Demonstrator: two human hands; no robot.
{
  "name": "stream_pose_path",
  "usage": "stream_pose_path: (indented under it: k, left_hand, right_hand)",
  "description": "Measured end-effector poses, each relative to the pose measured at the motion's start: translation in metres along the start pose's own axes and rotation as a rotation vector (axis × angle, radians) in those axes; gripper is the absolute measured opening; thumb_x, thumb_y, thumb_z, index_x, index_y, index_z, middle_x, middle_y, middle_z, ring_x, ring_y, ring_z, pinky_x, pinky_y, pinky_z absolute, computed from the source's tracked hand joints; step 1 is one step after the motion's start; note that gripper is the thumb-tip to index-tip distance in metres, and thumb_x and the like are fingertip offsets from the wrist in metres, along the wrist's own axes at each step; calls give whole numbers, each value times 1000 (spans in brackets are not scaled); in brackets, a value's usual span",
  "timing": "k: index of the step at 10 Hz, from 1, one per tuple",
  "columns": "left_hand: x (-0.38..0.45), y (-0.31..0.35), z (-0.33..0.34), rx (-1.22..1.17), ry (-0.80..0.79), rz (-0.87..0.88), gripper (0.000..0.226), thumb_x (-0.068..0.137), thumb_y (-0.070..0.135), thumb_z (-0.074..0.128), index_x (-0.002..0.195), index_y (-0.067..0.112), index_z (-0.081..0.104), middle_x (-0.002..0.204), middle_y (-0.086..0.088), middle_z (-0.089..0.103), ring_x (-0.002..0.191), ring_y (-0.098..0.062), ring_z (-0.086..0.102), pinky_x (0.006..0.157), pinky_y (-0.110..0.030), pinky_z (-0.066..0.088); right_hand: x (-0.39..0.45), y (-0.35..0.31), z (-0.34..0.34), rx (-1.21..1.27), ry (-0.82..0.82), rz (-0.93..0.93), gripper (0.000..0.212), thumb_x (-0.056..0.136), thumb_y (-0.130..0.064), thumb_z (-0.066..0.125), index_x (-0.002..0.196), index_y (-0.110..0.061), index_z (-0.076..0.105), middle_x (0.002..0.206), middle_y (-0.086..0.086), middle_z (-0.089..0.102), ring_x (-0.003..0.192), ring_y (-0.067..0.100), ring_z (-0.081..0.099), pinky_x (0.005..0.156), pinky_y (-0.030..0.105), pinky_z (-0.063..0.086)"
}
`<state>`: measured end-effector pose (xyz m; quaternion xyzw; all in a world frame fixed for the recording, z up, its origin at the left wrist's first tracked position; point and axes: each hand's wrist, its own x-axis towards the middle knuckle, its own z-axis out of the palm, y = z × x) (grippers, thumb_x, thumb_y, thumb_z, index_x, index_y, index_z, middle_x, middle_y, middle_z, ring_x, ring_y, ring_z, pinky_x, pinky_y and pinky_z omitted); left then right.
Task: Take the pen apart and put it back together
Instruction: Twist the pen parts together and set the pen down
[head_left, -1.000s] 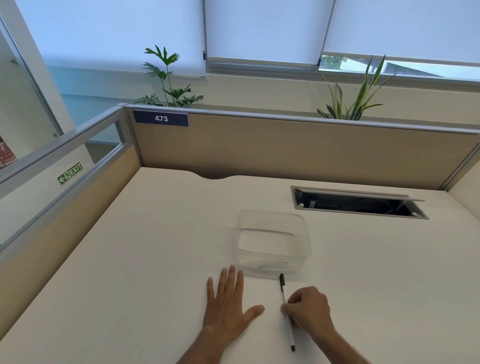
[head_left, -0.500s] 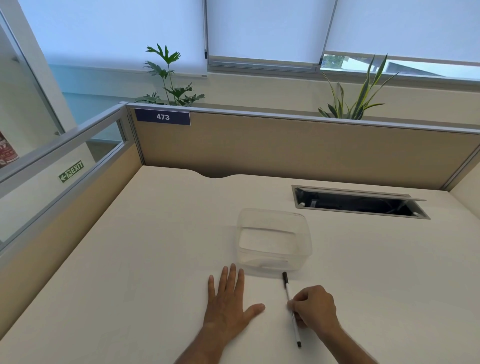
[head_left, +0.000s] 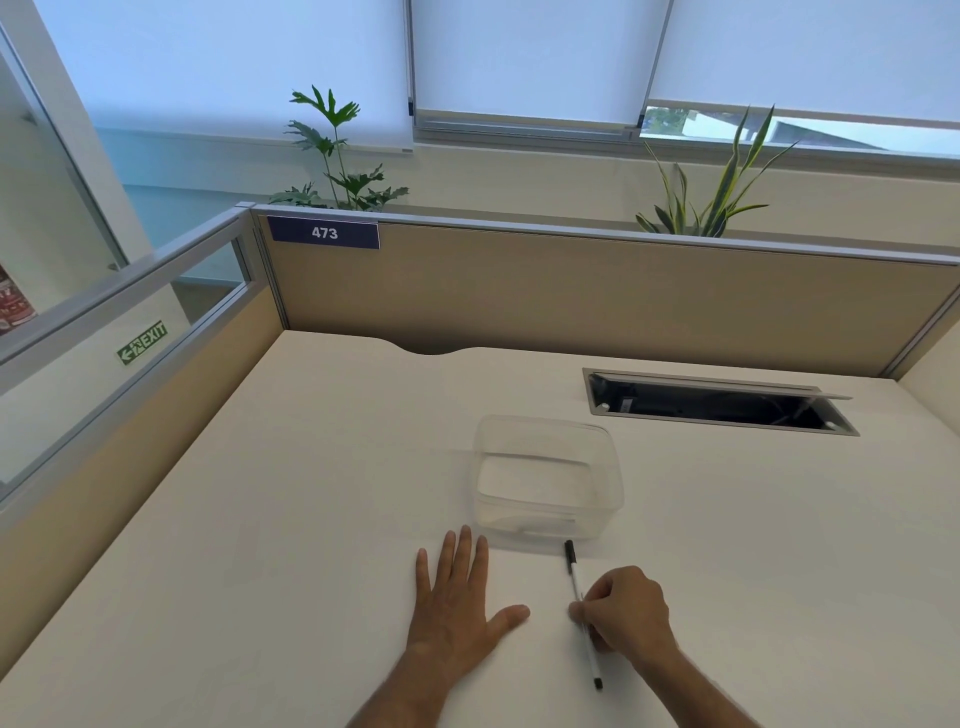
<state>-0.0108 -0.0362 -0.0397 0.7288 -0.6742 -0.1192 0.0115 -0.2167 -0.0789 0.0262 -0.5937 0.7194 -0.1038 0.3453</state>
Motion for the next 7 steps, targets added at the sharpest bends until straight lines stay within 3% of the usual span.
stream_pose_path:
  k: [2,5,7]
  left_hand:
    - [1,0,0,17,-20,-1,108,71,88,5,153,19,-10,162,-5,-20,148,-23,-22,112,-54,-25]
    - [3,0,1,33,-30,-10,106,74,87,6,153,19,-11,163,-5,-19,148,-24,-21,116,-57,-15]
    - [1,1,-1,1,-39,-15,103,79,86,14,153,19,-11,163,-6,-19,148,-23,-21,117,-58,-15]
  right_hand:
    - [4,0,-1,67,-10,15,10,63,-6,73,54,-10,74,50,4,73,50,21,72,64,40,65]
    - [10,11,-4,176,11,51,21,65,2,62,51,-9,72,46,7,70,41,25,70,49,38,63]
    - [13,16,-3,209,-13,41,20,66,2,62,50,-7,71,45,10,67,35,24,62,49,41,63]
